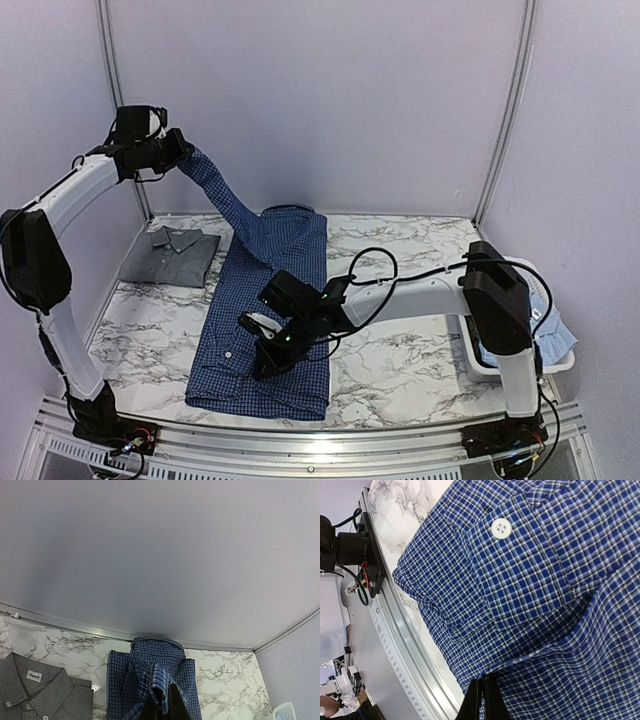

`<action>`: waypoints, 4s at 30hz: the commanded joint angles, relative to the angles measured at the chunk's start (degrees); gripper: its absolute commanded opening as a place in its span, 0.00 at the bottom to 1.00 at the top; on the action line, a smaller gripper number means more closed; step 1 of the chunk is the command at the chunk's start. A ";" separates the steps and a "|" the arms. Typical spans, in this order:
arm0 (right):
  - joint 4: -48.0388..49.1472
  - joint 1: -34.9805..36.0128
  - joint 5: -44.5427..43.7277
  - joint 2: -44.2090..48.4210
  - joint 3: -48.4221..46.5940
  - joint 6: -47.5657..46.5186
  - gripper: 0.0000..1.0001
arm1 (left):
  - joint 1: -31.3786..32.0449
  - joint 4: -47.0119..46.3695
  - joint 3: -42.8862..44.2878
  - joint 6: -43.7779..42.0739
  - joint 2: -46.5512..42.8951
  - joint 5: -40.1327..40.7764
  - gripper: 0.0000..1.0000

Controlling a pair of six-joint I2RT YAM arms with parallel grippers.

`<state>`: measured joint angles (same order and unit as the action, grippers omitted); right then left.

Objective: Fold and stack the long sleeve shirts
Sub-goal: Fold the corner of the shirt from the 1/3-folded shirt, then fold the sleeve of the rectangle-folded shirt.

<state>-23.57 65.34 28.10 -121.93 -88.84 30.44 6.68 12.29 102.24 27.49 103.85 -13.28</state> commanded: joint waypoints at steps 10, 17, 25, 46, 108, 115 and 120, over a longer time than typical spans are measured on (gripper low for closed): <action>1.80 1.28 2.18 -2.35 -3.30 0.59 0.00 | 0.44 -0.95 0.53 -0.02 -3.60 -2.05 0.05; 2.39 1.28 2.07 -2.52 -3.44 0.90 0.00 | 0.53 -1.31 1.08 -0.32 -3.66 -2.44 0.06; 2.63 1.32 2.14 -2.44 -2.53 0.87 0.00 | 0.53 -2.17 0.69 0.11 -4.59 -2.30 0.05; 3.09 1.27 2.67 -3.30 -3.27 0.94 0.00 | 0.53 -2.52 3.44 0.05 -1.93 -2.29 0.06; 9.07 -21.64 -16.40 19.36 16.97 -3.97 0.50 | 36.96 6.06 -44.06 -4.12 -12.83 -11.64 0.19; 9.42 -21.61 -15.59 19.43 18.53 -4.37 0.50 | 39.25 6.18 -43.71 -3.53 -12.42 -12.80 0.46; 11.86 -21.59 -14.16 20.38 22.27 -3.64 0.51 | 39.08 6.22 -44.71 -2.34 -16.44 -10.65 0.64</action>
<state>-14.55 43.97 12.58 -102.74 -68.97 26.89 45.91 16.93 57.08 24.51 91.00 -25.85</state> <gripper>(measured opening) 0.504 0.610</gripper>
